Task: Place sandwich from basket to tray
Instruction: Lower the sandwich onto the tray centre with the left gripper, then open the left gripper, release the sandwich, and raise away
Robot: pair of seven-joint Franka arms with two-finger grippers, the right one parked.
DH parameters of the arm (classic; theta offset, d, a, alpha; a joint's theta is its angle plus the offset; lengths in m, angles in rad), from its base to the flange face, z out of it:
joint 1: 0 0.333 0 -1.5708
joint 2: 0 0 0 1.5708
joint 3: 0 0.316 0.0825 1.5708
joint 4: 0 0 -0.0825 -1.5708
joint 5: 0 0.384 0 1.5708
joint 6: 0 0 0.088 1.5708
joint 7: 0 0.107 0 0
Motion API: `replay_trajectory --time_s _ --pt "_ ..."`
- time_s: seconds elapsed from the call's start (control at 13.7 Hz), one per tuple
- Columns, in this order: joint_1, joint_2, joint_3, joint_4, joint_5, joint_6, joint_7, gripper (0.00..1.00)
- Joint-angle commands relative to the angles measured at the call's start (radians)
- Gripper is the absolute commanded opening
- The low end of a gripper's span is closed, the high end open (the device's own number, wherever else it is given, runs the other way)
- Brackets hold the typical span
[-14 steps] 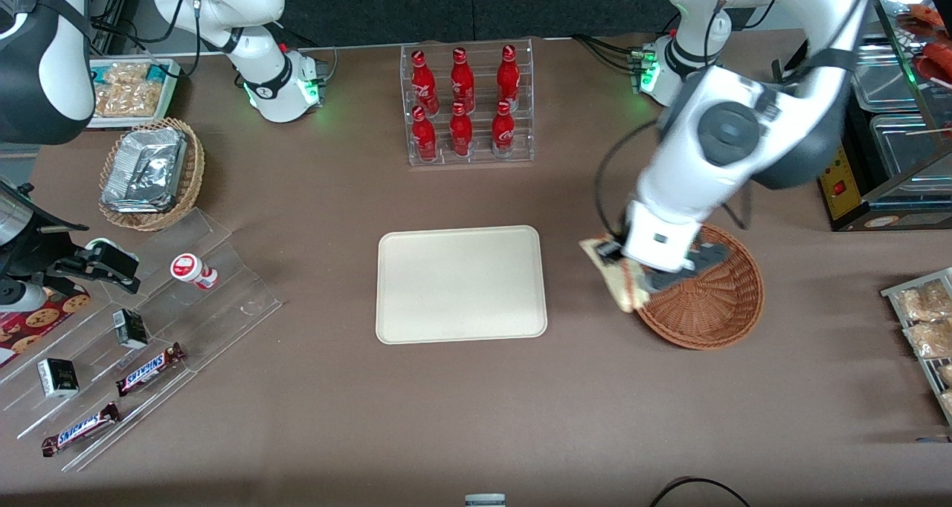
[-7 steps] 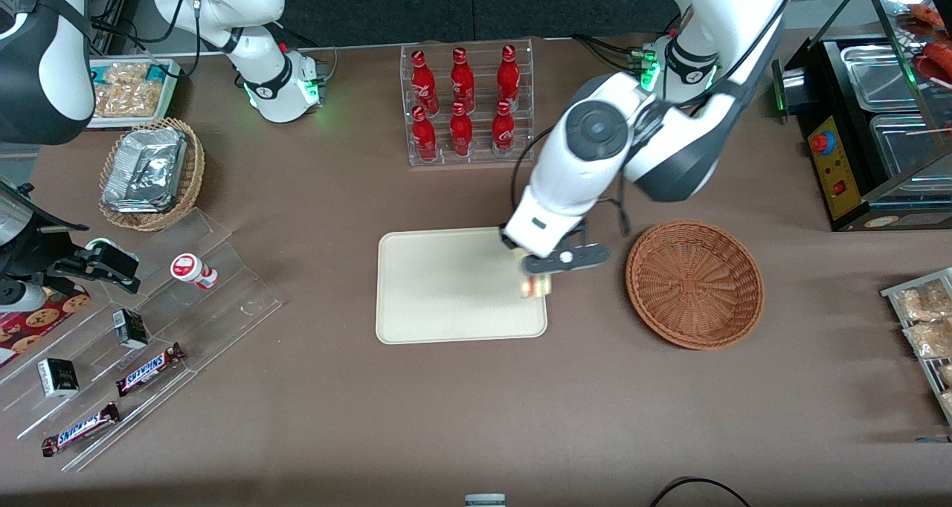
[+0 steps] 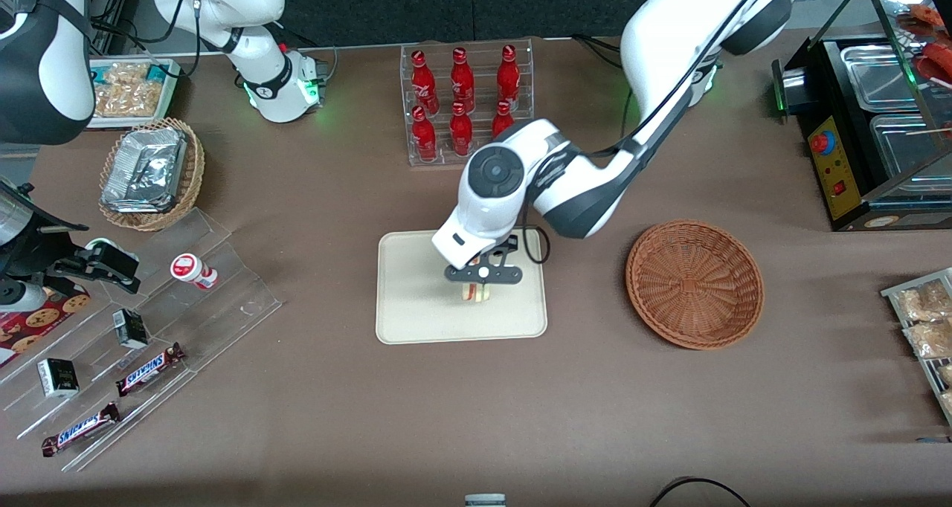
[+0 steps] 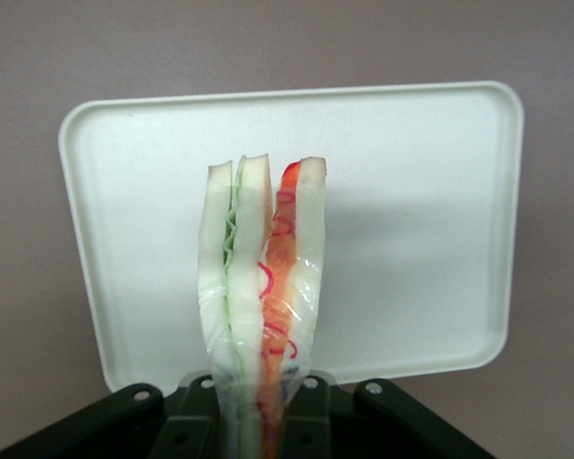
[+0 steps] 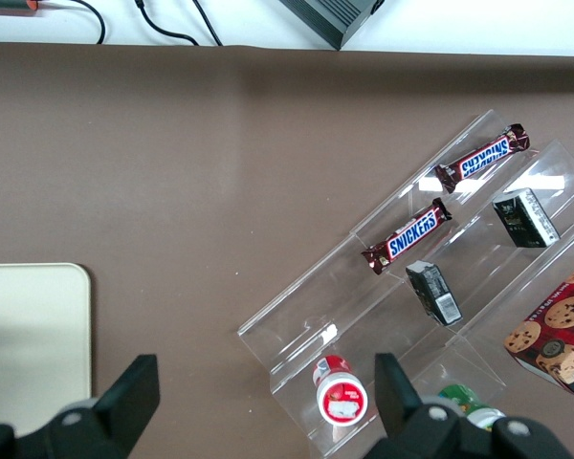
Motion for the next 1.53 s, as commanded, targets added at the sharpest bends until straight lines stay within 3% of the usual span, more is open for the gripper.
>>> replay_trajectory --time_s 0.0,0.44,0.66,0.73,0.88,1.24,1.46 --pt "-0.037 0.078 0.015 0.067 0.056 0.023 -0.024 0.09" --pt "-0.149 0.190 0.123 0.097 0.089 0.134 -0.121 0.11" --pt "-0.151 0.210 0.123 0.099 0.089 0.156 -0.141 0.19" --pt "-0.151 0.210 0.123 0.097 0.089 0.157 -0.138 0.39" --pt "-0.147 0.209 0.123 0.097 0.089 0.157 -0.141 1.00" --pt "-0.088 0.155 0.109 0.099 0.073 0.099 -0.127 1.00" --pt "-0.004 0.031 0.106 0.094 -0.045 -0.028 -0.028 1.00"
